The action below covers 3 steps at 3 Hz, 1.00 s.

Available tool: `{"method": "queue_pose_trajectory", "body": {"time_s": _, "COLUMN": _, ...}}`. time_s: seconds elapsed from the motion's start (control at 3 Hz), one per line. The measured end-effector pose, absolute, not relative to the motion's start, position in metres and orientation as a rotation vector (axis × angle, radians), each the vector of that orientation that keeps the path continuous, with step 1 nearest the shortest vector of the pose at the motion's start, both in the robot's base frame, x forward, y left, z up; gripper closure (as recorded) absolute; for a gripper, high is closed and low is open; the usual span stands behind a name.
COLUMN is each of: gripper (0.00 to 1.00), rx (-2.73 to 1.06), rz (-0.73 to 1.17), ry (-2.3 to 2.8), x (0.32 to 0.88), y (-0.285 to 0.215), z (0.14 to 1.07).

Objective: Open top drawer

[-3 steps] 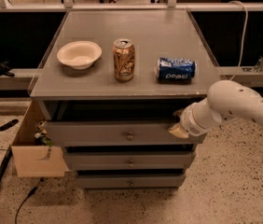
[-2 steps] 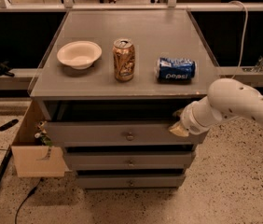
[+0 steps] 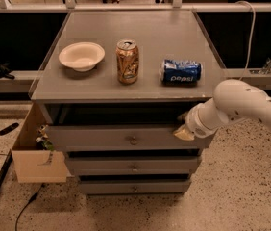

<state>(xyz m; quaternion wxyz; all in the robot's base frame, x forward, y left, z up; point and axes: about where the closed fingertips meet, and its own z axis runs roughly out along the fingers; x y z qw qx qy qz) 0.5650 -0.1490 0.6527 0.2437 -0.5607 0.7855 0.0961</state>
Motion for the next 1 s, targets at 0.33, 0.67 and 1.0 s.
{"method": "queue_pose_trajectory", "body": {"time_s": 0.33, "gripper": 1.00, "rx": -1.532, "rz": 0.262, "ry": 2.146, "x": 0.5649, "y": -0.1490, "z": 0.6527}}
{"method": "queue_pose_trajectory", "body": {"time_s": 0.67, "gripper": 1.00, "rx": -1.532, "rz": 0.263, "ry": 2.134, "x": 0.5611, "y": -0.1482, "z": 0.6572}}
{"method": "queue_pose_trajectory", "body": {"time_s": 1.0, "gripper": 1.00, "rx": -1.531, "rz": 0.263, "ry": 2.133, "x": 0.5632, "y": -0.1484, "z": 0.6575}}
